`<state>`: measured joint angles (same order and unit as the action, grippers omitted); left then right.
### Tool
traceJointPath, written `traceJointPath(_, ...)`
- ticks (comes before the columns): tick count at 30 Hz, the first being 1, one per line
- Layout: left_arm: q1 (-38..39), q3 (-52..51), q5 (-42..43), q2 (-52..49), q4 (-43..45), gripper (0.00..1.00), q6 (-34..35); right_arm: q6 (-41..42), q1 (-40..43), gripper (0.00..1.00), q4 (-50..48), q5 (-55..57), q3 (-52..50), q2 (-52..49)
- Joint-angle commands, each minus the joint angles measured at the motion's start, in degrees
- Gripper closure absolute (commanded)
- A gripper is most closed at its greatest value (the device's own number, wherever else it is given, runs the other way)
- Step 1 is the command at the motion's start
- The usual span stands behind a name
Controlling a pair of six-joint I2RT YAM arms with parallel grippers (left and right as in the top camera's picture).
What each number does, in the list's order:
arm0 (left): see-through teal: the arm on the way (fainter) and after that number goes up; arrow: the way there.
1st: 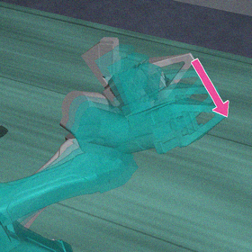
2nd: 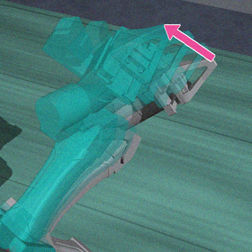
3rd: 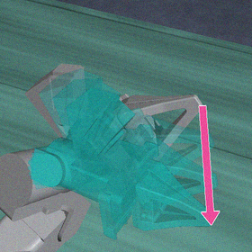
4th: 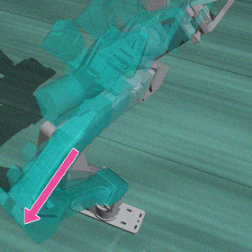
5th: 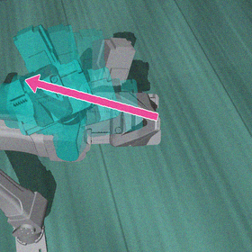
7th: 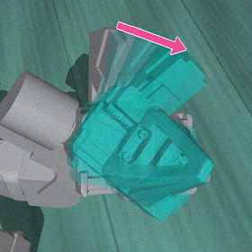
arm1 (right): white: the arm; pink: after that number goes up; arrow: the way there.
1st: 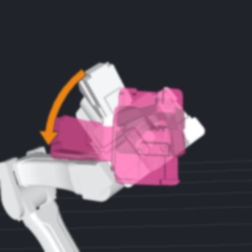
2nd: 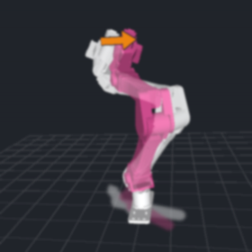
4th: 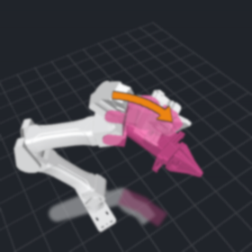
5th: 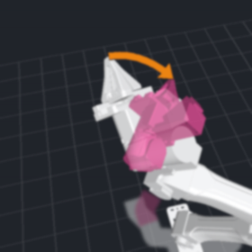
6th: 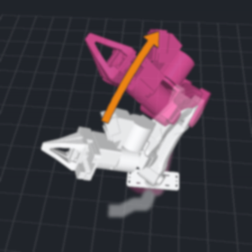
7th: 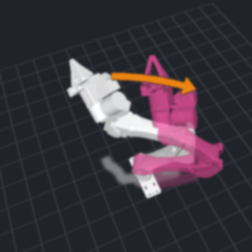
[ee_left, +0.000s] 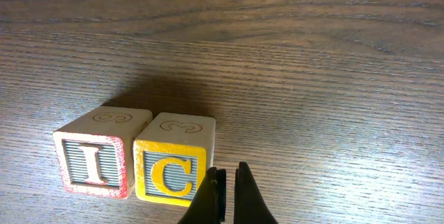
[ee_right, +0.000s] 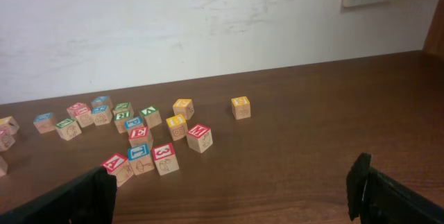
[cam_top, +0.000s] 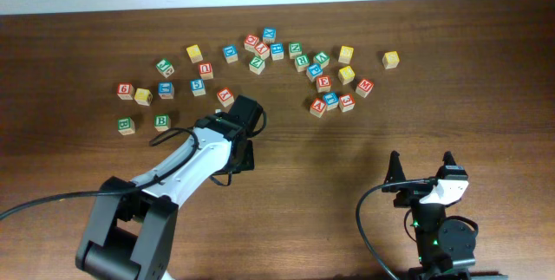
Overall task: Spell out ICRA
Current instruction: 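Push the 'C' block with the left fingertips flush against the 'I' block, then raise the left arm and swing it back over the block pile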
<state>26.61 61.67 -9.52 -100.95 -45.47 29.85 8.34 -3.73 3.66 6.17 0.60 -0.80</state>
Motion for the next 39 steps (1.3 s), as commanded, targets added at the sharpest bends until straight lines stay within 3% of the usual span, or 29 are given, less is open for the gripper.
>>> traceJointPath(1, 0.1, -0.5, -1.1, -0.7, -0.3, 1.0, 1.5, -0.4, 0.5, 0.02, 0.5, 0.5, -0.3, 0.4)
traceJointPath(23, 0.1, -0.5, -2.1, -0.7, -0.1, 0.97, 1.9, -0.4, 0.5, 0.02, 0.4, 0.5, -0.3, 0.4)
traceJointPath(29, 0.1, -0.5, 5.4, -0.7, 2.4, 1.0, 1.3, -0.4, 0.5, 0.02, 0.5, 0.5, -0.3, 0.4)
traceJointPath(33, 0.0, 1.1, 13.9, -0.7, 4.8, 1.0, -4.0, -0.4, 0.5, 0.02, 0.4, 0.5, -0.3, 0.4)
traceJointPath(39, -1.7, 15.2, 15.4, -0.7, -5.2, 1.0, -4.8, -0.4, 0.5, 0.02, 0.4, 0.5, -0.3, 0.4)
